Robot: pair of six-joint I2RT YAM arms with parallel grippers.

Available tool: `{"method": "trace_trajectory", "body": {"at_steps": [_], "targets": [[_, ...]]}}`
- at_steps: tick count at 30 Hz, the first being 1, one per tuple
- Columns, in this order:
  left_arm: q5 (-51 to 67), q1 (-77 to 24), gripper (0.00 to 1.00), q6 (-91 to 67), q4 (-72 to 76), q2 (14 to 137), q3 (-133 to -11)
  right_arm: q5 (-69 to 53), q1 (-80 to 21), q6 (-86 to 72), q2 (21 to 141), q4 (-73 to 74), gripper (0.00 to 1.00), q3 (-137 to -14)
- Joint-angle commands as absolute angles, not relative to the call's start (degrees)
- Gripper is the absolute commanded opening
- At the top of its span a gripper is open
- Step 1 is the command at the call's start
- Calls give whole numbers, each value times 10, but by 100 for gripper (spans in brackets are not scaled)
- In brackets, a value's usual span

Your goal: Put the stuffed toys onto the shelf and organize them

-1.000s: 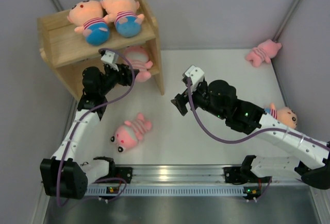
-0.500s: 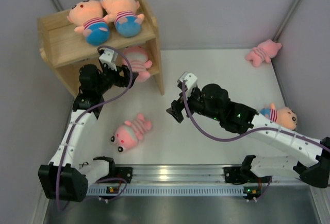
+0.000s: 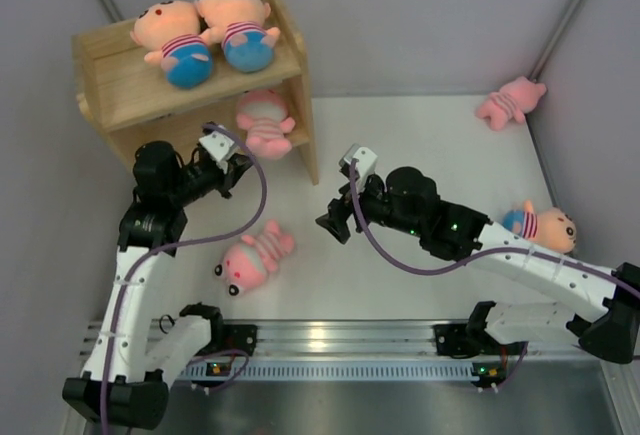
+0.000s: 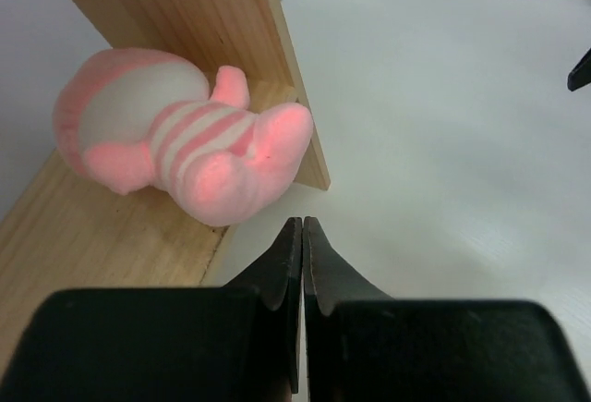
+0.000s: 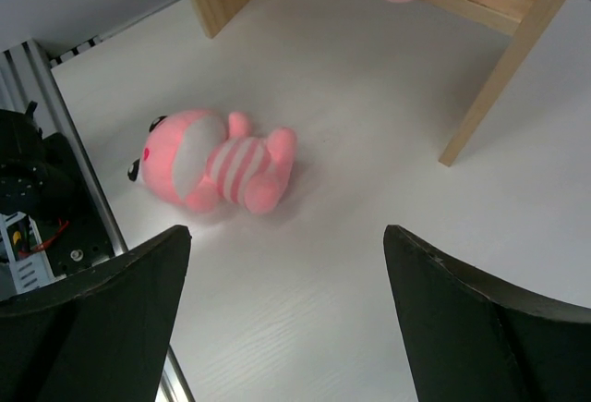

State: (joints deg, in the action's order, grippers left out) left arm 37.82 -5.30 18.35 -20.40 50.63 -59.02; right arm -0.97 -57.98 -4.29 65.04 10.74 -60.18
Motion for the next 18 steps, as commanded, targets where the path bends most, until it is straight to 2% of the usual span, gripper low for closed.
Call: {"method": "trace_trajectory", "body": {"at_steps": [1, 3, 4, 7, 18], "targets": [[374, -70, 0, 285, -303, 596, -652, -15, -576, -49, 654, 69, 86, -599], [321, -105, 0, 340, -380, 639, -687, -10, -575, -47, 659, 70, 85, -599], [251, -165, 0, 355, -399, 664, -706, -6, -575, -47, 660, 71, 85, -599], [228, -251, 0, 361, -390, 678, -715, -4, -573, -46, 669, 76, 86, -601], [101, -252, 0, 374, -302, 731, -728, 31, -568, -33, 669, 93, 86, -612]]}}
